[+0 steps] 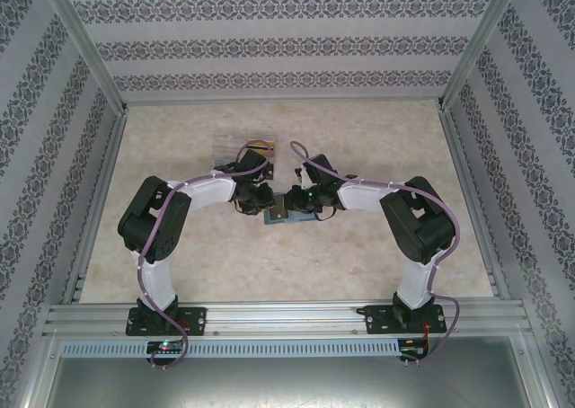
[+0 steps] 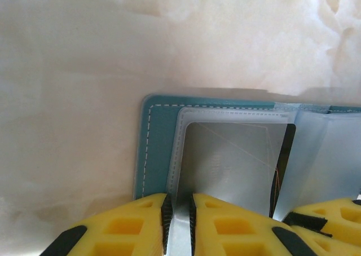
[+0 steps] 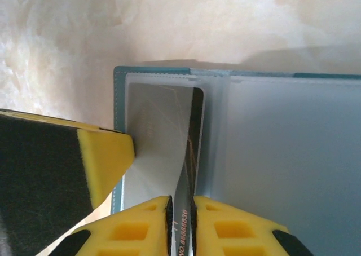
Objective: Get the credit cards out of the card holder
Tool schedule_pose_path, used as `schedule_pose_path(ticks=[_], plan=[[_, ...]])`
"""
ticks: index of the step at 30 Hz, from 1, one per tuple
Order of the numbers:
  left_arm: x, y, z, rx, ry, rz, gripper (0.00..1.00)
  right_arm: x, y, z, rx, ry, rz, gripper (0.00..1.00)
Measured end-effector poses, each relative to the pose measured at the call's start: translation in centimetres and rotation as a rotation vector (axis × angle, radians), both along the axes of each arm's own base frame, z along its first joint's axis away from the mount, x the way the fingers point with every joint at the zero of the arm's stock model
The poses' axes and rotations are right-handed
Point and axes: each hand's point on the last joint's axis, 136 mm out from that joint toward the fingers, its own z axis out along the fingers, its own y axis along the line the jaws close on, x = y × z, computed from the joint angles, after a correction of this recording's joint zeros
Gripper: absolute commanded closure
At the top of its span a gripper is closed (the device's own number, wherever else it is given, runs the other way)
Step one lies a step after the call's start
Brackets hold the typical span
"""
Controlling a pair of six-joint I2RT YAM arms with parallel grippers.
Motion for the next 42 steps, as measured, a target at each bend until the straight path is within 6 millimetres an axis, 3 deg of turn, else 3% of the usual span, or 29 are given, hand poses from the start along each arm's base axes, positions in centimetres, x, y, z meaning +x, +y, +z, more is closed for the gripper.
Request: schedule_pose_path(ticks=[10, 30, 34, 42], plan=[[0.0, 0.0, 0.0, -0.001, 0.0, 0.0, 0.8, -0.1, -0.3, -0.8, -0.009, 0.024, -0.006, 0.78], [0.0, -0.1, 0.0, -0.007, -0.001, 0.001, 0.8, 0.1, -0.1, -1.0, 0.029, 0.075, -0.011, 0.92], [0.0, -0.1, 0.0, -0.008, -0.002, 0.0, 0.74, 0.1, -0.2, -0.9, 0.039, 0.082, -0.019, 1.0], [0.1, -0.4, 0.2, -0.02, -0.004, -0.004, 0.71, 0.2, -0.8, -0.8, 0.053, 0.062, -0.041, 1.0]])
